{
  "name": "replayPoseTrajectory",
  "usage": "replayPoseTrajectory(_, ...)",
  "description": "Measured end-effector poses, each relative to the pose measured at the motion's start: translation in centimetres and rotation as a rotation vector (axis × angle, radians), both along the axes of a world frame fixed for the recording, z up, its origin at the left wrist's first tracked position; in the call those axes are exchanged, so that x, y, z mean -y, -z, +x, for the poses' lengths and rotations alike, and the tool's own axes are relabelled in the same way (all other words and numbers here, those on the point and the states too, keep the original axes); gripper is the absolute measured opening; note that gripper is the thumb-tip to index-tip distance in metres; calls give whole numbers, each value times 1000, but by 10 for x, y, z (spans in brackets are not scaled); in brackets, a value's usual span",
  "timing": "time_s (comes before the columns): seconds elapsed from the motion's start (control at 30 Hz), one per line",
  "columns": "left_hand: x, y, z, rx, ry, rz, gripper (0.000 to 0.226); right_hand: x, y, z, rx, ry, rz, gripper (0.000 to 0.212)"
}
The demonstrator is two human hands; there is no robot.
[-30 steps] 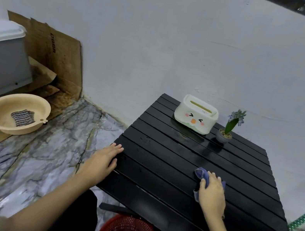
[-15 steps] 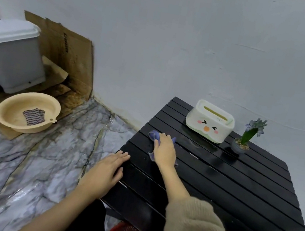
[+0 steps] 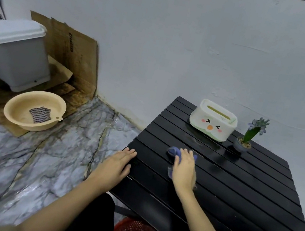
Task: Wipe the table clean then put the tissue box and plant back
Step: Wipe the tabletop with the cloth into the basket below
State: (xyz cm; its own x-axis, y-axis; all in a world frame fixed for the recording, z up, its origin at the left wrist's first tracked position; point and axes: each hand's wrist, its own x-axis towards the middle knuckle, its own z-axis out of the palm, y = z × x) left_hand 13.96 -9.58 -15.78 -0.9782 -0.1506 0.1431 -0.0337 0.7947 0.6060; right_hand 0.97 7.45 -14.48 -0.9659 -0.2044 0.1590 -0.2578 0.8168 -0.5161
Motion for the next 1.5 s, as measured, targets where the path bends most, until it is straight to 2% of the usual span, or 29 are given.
replayPoseTrajectory(0.07, 4, -6, 3, -5, -19, 38, 44, 39, -1, -4, -22, -35, 2, 34)
replayPoseTrajectory(0.2, 18, -14, 1, -10, -56, 26, 45, 88, 8, 26, -17, -284, 18, 38)
replayPoseTrajectory(0.3, 22, -26, -3, -11, -64, 15, 48, 67, 13, 78, -54, -492, 4, 39)
replayPoseTrajectory(0.4, 24, -35, -4, -33, -63, 12, 44, 8, 10, 109, -68, -588, 19, 44)
replayPoseTrajectory(0.47, 27, -39, -1, -31, -61, -5, 44, -29, 7, 98, -28, -555, 24, 42)
replayPoseTrajectory(0.53, 29, -44, 3, -21, -57, -16, 44, -46, 5, 70, 20, -386, -10, 40)
replayPoseTrajectory(0.6, 32, -47, 5, -13, -59, -25, 44, -35, 3, 42, 47, -169, -4, 39)
replayPoseTrajectory(0.67, 35, -50, 7, -8, -54, -39, 45, -1, 4, 32, 41, -90, 22, 39)
replayPoseTrajectory(0.73, 38, -52, 7, -6, -52, -44, 45, 40, 6, 36, 17, -156, 34, 39)
replayPoseTrajectory(0.83, 40, -56, 7, -7, -69, -42, 45, 81, 9, 70, 27, -386, -2, 36)
replayPoseTrajectory(0.97, 44, -57, 9, -2, -70, -60, 45, 39, 8, 124, -20, -691, 19, 39)
replayPoseTrajectory(1.03, 46, -57, 11, 4, -64, -62, 46, -6, 5, 129, -1, -665, 16, 44)
replayPoseTrajectory(1.1, 50, -58, 14, 1, -71, -61, 45, -46, 4, 112, 40, -512, -29, 51)
replayPoseTrajectory(1.17, 54, -57, 18, -8, -79, -61, 45, -67, 4, 79, 76, -284, -66, 40)
replayPoseTrajectory(1.23, 55, -57, 19, -6, -80, -65, 45, -57, 3, 47, 74, -56, -47, 38)
replayPoseTrajectory(1.3, 54, -57, 21, -1, -75, -73, 45, -23, 2, 23, 52, 34, -6, 39)
replayPoseTrajectory(1.37, 52, -59, 22, -1, -68, -85, 45, 21, 2, 13, 36, -45, 14, 36)
replayPoseTrajectory(1.5, 46, -60, 18, 11, -75, -96, 43, 86, 1, 44, 25, -357, 4, 32)
